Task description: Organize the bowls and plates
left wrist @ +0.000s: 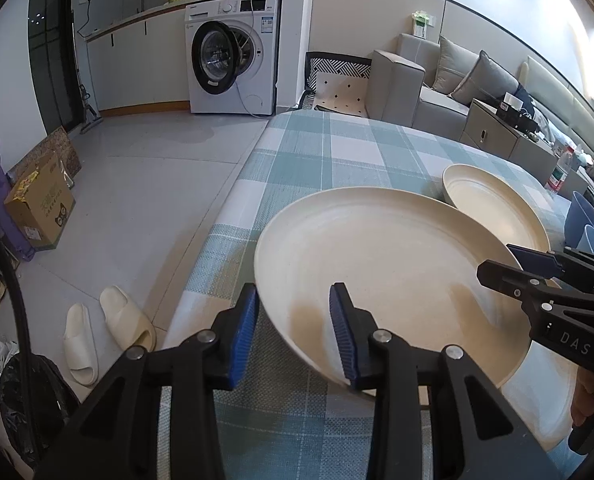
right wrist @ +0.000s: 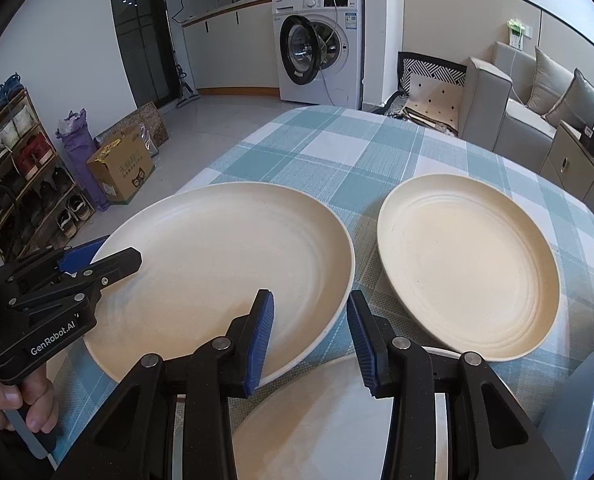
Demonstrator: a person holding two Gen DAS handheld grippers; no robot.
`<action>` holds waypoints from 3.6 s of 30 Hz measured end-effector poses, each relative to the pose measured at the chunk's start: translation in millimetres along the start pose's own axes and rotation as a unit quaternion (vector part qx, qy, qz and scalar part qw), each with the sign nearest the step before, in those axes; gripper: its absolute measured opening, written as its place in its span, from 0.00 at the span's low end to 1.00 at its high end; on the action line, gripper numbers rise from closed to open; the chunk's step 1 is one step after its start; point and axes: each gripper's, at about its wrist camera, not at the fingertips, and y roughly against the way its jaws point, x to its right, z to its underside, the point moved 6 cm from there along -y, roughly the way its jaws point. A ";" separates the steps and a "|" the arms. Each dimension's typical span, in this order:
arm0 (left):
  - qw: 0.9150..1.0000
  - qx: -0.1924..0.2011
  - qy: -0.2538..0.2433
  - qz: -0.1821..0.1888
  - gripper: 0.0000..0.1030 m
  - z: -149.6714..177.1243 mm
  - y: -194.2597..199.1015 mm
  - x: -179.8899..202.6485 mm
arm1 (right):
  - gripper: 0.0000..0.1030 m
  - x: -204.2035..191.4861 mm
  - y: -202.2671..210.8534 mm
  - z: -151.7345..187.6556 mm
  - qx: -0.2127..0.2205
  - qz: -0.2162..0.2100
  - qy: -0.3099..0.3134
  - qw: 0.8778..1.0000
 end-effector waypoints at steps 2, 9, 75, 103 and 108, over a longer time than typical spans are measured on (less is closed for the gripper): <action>1.000 0.005 -0.001 0.002 0.34 -2.1 3.3 1.0 | 0.39 -0.3 3.6 -1.1 0.006 0.001 0.001 1.000; 1.000 0.020 -0.005 0.003 0.34 -8.1 14.8 5.0 | 0.39 -2.6 18.9 -0.3 0.025 0.011 0.009 1.000; 0.991 0.046 -0.108 0.060 0.34 -0.9 60.4 90.4 | 0.39 35.8 145.9 60.9 0.093 0.061 -0.087 0.990; 0.988 0.033 -0.136 0.072 0.34 14.2 53.9 115.2 | 0.39 39.7 153.0 90.3 0.088 0.080 -0.105 0.987; 0.987 0.029 -0.139 0.070 0.34 16.5 51.1 117.4 | 0.39 43.1 150.4 95.2 0.083 0.078 -0.110 0.987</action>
